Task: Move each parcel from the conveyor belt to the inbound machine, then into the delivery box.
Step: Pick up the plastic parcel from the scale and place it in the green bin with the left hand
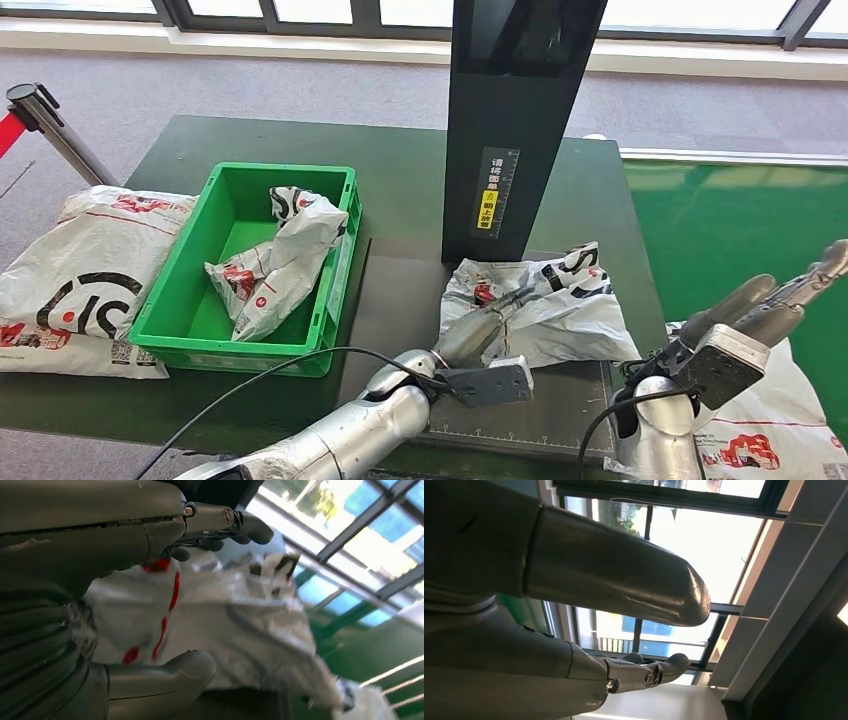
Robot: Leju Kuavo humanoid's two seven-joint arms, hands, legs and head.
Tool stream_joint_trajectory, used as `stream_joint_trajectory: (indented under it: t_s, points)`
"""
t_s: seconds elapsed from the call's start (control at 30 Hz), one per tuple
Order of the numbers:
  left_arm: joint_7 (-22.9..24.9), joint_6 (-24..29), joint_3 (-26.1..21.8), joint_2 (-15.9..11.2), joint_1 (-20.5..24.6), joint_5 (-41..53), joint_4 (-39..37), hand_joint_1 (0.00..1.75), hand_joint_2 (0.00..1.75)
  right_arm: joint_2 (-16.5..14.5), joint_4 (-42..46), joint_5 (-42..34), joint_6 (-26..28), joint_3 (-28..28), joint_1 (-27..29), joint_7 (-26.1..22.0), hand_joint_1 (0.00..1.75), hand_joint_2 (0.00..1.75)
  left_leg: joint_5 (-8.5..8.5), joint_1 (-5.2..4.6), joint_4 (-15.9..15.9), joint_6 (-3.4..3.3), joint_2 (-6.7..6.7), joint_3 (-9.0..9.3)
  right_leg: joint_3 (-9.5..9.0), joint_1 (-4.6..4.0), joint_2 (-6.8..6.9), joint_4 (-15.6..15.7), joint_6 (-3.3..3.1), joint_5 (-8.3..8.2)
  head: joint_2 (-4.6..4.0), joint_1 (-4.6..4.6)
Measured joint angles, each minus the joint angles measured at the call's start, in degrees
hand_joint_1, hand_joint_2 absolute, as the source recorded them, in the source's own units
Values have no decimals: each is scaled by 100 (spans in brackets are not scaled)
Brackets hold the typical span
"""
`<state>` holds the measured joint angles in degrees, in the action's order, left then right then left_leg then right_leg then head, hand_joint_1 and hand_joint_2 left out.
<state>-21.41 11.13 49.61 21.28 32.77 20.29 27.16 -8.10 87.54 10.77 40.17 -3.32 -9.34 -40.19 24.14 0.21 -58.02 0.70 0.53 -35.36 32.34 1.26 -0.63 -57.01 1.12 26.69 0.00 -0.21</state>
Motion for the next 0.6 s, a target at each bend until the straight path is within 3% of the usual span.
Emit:
stream_joint_trajectory:
  t_s: [0.17, 0.2, 0.3, 0.33, 0.6]
  points:
    - [393, -288, 689, -8, -3, -37, -304, 0, 175, -7, -3, -61, -2, 0, -25, 1, 0, 0, 0, 0, 0, 0, 1, -2, 0, 0, 1, 0, 0, 0, 0, -1]
    - [477, -330, 799, -13, 1, -29, -354, 34, 175, -7, -8, -84, -2, 0, -34, 1, 0, 0, 0, 0, 0, 0, 1, -2, 0, 0, 1, 0, 0, 0, 0, -1]
    - [690, -395, 1106, -23, 20, 13, -475, 165, 175, -7, -25, -136, -2, 0, -61, 0, 0, 0, 0, 0, 0, 0, 3, -1, -1, -1, 3, 0, 0, 0, 0, -1]
    - [730, -403, 1186, -25, 30, 20, -504, 175, 175, -7, -31, -143, -2, 0, -66, 0, 0, 0, 0, 0, 0, 0, 3, -1, -2, -1, 5, 0, 0, 0, 0, -1]
    - [819, -347, 1515, -25, 111, -63, -623, 175, 175, -7, -92, -209, -38, 0, -92, 0, 0, 0, 0, 1, 0, 0, 22, 2, -14, -1, 22, 0, 2, 2, 0, -1]
